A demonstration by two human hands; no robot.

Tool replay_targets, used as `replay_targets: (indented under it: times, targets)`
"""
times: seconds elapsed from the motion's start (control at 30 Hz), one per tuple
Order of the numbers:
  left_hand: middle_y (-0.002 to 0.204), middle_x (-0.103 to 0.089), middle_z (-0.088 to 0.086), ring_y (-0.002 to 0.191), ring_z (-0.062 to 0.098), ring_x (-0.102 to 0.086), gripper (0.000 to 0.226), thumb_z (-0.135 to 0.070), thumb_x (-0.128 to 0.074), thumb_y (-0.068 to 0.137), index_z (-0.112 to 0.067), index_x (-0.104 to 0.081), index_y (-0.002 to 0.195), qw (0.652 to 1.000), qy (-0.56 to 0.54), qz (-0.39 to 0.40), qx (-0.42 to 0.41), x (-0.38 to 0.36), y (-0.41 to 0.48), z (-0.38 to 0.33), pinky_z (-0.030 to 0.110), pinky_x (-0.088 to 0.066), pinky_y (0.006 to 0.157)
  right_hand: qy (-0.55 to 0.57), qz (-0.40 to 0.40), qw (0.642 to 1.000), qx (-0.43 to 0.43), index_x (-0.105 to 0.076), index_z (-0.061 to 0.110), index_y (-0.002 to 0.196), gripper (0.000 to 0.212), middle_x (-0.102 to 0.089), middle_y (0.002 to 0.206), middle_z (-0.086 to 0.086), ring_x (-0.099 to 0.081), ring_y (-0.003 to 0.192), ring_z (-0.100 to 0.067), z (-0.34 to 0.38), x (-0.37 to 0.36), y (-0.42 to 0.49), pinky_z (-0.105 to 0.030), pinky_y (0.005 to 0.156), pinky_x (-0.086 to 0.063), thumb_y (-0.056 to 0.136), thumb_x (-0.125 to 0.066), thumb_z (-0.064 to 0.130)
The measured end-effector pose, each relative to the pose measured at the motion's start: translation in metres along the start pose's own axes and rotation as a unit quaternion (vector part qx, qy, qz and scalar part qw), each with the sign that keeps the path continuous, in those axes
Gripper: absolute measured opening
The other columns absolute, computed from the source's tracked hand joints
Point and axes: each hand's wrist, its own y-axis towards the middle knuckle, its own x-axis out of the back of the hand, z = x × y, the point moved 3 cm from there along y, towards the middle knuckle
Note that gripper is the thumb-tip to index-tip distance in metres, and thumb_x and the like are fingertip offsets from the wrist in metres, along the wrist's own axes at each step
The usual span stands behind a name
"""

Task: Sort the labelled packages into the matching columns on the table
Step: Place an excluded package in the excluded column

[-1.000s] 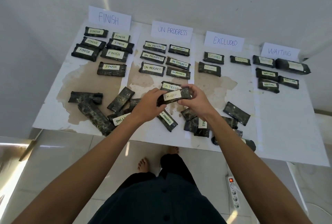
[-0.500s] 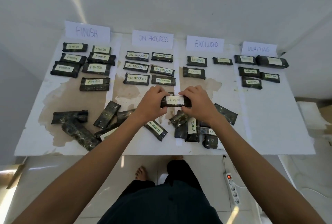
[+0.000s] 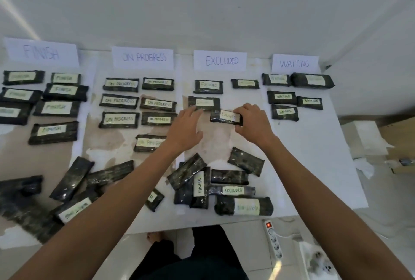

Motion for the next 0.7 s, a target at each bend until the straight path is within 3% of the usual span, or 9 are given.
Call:
replay_targets:
  times: [0.33,0.7]
  targets:
    - [0.148,-0.030,0.014,0.137,0.032,-0.025,0.062,-0.017,-0.056,0.083,-0.012,-0.033,0.141,0.997,0.045,0.015,0.057,-0.070,0.068,-0.011,0.044,-0.025,0.112,-0.029,0.018,0.999,-0.022,-0.053,0.014,0.126,0.043,-0.054,0.120,-0.008,-0.048,0.109,-0.030,-0.085,-0.033,0.084,-0.040,0.089,-0.037,0.083,-0.061,0.016]
    - [0.141,-0.036,0.021,0.129,0.039,-0.033,0.054,-0.013,-0.058,0.080,-0.008,-0.045,0.133,0.995,0.076,-0.024,0.053,-0.078,0.080,-0.018,0.052,-0.036,0.103,-0.015,0.035,0.999,0.005,-0.051,0.015,0.131,0.044,-0.051,0.126,-0.009,-0.045,0.114,-0.031,-0.104,-0.053,0.094,-0.040,0.092,-0.036,0.087,-0.057,0.010]
